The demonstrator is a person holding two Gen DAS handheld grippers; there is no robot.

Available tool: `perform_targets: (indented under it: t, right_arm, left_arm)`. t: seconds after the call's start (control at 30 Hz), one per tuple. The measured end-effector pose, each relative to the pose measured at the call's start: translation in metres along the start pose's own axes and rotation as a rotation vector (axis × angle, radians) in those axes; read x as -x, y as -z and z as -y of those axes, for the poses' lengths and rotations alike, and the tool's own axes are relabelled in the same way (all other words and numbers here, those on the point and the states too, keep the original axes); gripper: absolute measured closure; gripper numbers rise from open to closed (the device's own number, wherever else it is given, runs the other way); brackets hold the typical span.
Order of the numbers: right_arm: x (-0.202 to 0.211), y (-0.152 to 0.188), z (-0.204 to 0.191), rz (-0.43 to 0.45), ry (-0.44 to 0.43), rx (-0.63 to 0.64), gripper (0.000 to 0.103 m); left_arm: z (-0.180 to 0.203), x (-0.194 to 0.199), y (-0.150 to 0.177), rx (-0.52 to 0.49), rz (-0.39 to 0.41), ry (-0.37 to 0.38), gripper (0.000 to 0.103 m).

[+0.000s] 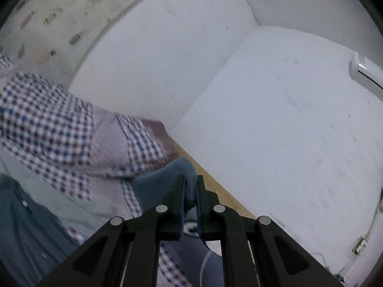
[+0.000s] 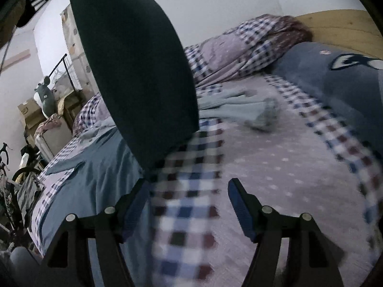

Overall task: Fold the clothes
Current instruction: 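Grasp the teal shirt with the left gripper and spread it over the sheet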

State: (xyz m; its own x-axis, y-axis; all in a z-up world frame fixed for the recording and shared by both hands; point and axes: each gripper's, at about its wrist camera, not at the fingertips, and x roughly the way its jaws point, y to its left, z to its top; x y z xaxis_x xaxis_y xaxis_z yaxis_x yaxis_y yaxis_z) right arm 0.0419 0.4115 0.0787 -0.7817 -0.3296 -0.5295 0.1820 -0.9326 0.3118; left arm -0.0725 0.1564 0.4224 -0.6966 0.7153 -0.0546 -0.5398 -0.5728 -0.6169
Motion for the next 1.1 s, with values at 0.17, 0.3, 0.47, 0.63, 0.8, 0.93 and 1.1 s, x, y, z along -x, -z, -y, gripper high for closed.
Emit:
perform_targets:
  t: [0.17,0.3,0.47,0.63,0.8,0.93,1.1]
  right_arm:
    - [-0.072,-0.015,-0.039,-0.069,-0.050,0.044,0.030]
    - [-0.124,-0.020,-0.070,-0.133,-0.081,0.099,0.030]
    - [-0.156,-0.023,-0.092,-0.154,-0.054,0.145,0.039]
    - [-0.172,-0.029,-0.107,-0.137,-0.018,0.183,0.068]
    - [-0.175,-0.023,-0.081,-0.159,0.142,0.141,0.100]
    - [-0.167,-0.015,-0.055,-0.186,0.220,0.129,0.101]
    - [-0.172,-0.008,-0.043,-0.277,0.229,0.194,0.100]
  left_arm:
    - [-0.026,0.028,-0.052,0.006,0.117,-0.065,0.097]
    - [-0.047,0.051,-0.080,-0.018,0.165,-0.122,0.097]
    - [-0.071,0.071,-0.099,-0.034,0.176,-0.173,0.097]
    - [-0.093,0.088,-0.108,-0.041,0.179,-0.215,0.097]
    - [-0.153,0.118,-0.083,0.013,0.173,-0.326,0.097]
    - [-0.232,0.153,-0.035,0.118,0.144,-0.440,0.097]
    - [-0.331,0.198,0.025,0.251,0.107,-0.582,0.097]
